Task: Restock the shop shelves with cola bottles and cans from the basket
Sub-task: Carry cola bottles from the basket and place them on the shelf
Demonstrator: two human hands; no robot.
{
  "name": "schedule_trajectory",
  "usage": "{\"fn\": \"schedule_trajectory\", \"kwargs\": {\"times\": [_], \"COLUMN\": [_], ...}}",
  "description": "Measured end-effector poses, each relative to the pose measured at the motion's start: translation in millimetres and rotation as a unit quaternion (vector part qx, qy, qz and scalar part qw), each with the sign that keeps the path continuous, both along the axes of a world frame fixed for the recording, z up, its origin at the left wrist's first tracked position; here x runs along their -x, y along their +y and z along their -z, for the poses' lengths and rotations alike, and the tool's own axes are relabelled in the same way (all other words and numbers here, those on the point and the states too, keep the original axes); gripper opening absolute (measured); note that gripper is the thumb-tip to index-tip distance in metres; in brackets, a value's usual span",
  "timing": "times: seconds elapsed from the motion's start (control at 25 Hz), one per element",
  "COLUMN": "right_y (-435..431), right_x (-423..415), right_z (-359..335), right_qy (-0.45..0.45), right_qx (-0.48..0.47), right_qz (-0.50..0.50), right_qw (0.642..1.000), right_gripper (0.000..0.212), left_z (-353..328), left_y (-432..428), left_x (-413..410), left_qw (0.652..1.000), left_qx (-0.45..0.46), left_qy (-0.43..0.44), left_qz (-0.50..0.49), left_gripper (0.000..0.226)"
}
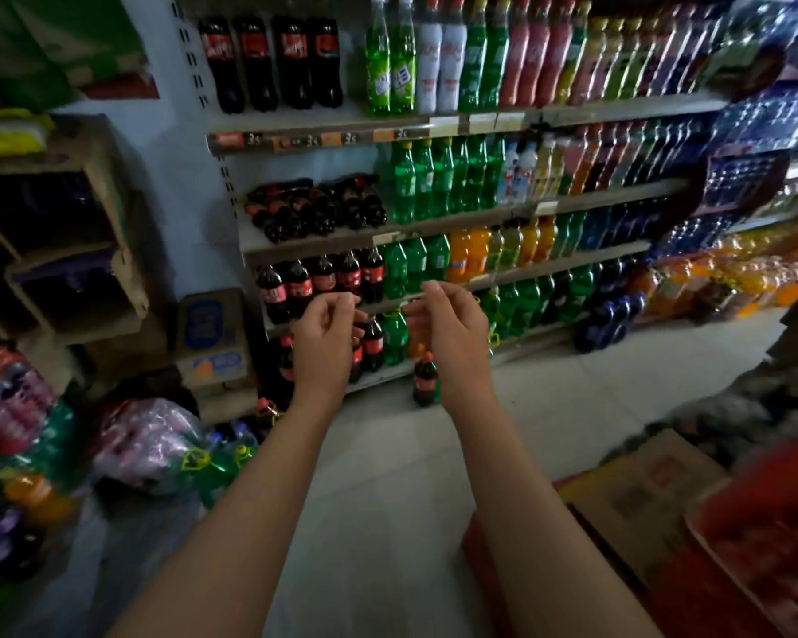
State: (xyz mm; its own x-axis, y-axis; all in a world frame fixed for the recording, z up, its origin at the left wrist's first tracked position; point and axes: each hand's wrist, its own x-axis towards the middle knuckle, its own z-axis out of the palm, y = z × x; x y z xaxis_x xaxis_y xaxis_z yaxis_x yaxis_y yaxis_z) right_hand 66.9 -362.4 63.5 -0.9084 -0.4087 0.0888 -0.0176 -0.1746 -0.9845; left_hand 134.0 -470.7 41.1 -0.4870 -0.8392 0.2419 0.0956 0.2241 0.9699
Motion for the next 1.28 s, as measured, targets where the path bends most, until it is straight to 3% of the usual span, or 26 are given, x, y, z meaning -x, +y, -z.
{"fn": "schedule_trajectory", "kwargs": {"times": [0.28,0.56,0.92,1.16,1.28], "right_y": [111,279,500,606,623], "right_x": [-68,-95,-77,-38,-37], "right_z": [9,13,23,68,103], "right_qy": [-0.012,-0.019,-0.063,-0.162,-0.220], "right_qx": [0.001,-0.033,-0.037,-0.117,-0.179], "right_qz": [0.088,0.276,0.487,0.543,0.527], "right_qw": [0.996,0.960,0.871,0.816,0.801], "right_gripper": [0.020,0.027,0.030,0.036,0.041], "left_z": [-4,-5,-10,38,75], "left_y": [103,262,476,585,599], "left_x": [-36,-24,51,116,121], "left_qw": [0.995,0.956,0.856,0.777,0.724], "left_qx": [-0.015,0.001,0.049,0.042,0.071], "left_qy": [0.020,-0.004,-0.020,-0.132,-0.238], "left_qz": [0.101,0.294,0.515,0.615,0.644], "left_gripper": [0.020,0.023,0.030,0.030,0.035]}}
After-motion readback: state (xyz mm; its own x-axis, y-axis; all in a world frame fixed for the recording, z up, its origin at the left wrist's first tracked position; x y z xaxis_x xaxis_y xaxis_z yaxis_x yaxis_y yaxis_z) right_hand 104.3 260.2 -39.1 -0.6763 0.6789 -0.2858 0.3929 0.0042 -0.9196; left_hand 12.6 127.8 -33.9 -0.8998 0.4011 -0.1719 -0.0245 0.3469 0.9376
